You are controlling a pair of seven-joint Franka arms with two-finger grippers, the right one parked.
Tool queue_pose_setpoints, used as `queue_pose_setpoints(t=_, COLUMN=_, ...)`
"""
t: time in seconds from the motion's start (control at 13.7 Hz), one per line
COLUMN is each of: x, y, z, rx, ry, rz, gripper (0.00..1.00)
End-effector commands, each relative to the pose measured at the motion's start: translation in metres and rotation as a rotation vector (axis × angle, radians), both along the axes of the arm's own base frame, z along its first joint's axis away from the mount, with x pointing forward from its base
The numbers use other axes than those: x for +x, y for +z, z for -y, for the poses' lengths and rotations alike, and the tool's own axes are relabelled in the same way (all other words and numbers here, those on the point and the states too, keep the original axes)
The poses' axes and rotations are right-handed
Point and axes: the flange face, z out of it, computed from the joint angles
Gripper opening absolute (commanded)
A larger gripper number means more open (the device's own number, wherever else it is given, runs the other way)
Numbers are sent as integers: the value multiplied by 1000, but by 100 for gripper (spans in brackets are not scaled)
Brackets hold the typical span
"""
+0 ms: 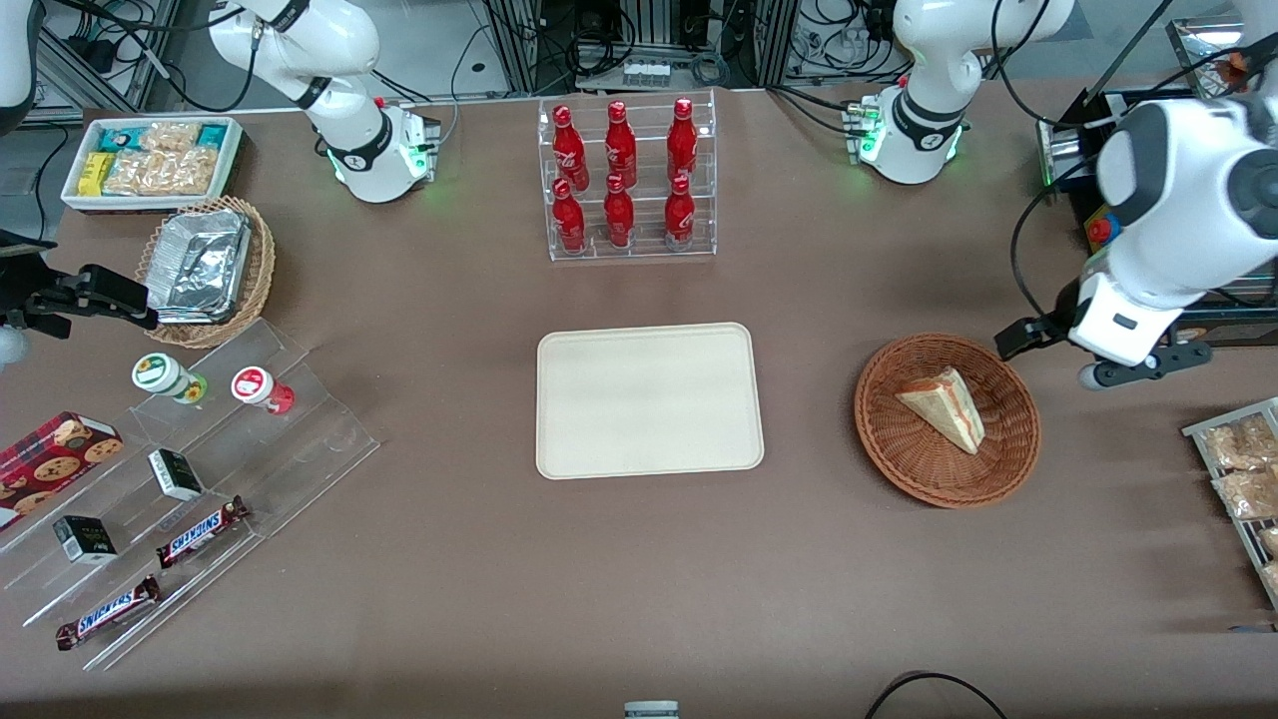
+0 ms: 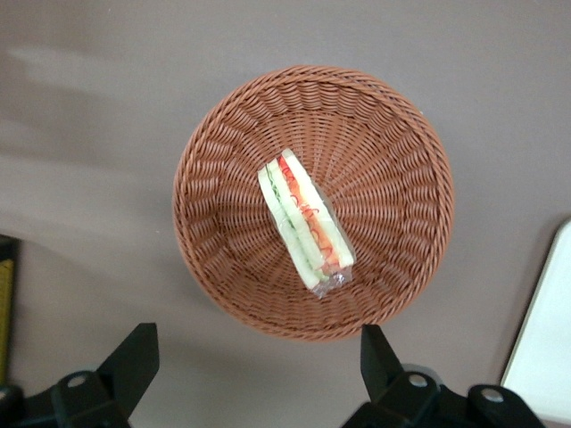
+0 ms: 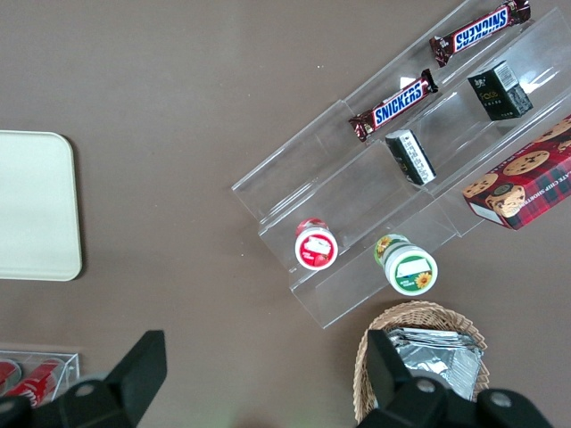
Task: Place sandwich from basket to tray
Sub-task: 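Move the left gripper over the wrapped sandwich in the wicker basket, then lower the open left gripper around the sandwich and close it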
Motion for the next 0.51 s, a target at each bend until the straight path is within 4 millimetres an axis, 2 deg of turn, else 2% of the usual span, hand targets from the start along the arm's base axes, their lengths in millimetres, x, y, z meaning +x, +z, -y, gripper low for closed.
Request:
queue_pose_setpoints(t=0.0, x=-14, y=-18, z=16, rx=3, ry=153, rz=33, gripper=100)
queue_pose_setpoints(t=0.15, x=-12, y=-31, z=33, rx=0, ry=246, rz=49, gripper=100)
queue_pose_setpoints(t=0.44, x=-6, y=-51, z=41, rx=-5, ry=335, rz=53, gripper=100)
